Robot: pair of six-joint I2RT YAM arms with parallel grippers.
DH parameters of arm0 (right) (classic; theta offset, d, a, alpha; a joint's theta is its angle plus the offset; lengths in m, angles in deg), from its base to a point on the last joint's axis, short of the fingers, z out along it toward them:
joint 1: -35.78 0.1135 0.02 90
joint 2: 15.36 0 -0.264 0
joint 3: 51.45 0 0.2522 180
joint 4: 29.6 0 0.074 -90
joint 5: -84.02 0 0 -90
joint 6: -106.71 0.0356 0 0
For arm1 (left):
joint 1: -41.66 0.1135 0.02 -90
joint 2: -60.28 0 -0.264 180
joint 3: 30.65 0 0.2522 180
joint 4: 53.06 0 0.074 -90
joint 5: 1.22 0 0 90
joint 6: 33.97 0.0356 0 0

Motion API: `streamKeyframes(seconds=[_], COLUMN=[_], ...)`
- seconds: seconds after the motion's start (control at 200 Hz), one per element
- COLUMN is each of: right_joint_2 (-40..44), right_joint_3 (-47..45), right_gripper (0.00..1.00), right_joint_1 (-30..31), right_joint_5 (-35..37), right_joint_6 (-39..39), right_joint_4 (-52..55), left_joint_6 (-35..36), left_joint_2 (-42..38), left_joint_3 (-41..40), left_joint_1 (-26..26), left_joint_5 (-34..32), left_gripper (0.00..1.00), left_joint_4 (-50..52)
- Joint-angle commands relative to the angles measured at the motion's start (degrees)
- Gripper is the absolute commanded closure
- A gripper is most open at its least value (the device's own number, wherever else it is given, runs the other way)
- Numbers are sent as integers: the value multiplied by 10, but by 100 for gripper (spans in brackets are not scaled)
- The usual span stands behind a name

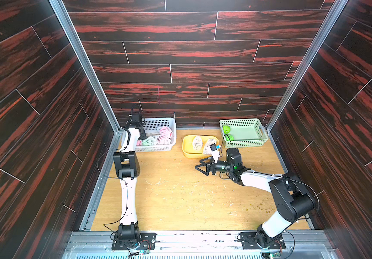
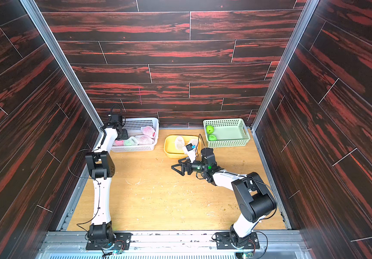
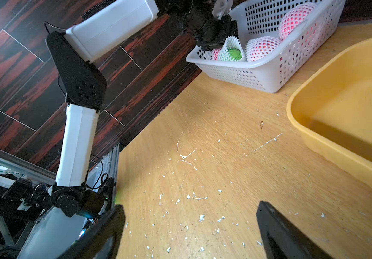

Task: Remove foam nets from apples
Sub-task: Pick up the apple from the basket.

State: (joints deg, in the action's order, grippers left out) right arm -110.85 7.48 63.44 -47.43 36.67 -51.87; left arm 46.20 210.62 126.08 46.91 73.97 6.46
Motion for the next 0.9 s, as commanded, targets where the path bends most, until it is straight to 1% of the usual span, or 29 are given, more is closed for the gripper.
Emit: streamKeyframes(seconds=[0.0,0.446,0.616,0.711,0.822,0.897], right_joint_2=[-14,-12,-6,-2,10,21], right_joint_3=[14,14,13,12,7,0], right_gripper=[5,5,5,5,5,5], right_joint_1=[4,4,3,4,3,4], right_joint_5=[-12,-17,-13,-12,-6,5], right_joint_6=[4,9,2,2,0,-10], right_joint_4=[-2,-7,2,3,3,5], left_joint_6=[10,20,24,31,46,43], left_joint_2=[-55,-116,-162,-192,-234,-267], left_joint_3=[-11,-24,-55,-78,-107,-131], left_joint_1=[2,1,-7,-17,-44,-59], left_joint_5=[2,19,27,29,10,28], left_gripper=[30,32,31,32,32,32], left_joint_4=[3,9,9,7,17,29])
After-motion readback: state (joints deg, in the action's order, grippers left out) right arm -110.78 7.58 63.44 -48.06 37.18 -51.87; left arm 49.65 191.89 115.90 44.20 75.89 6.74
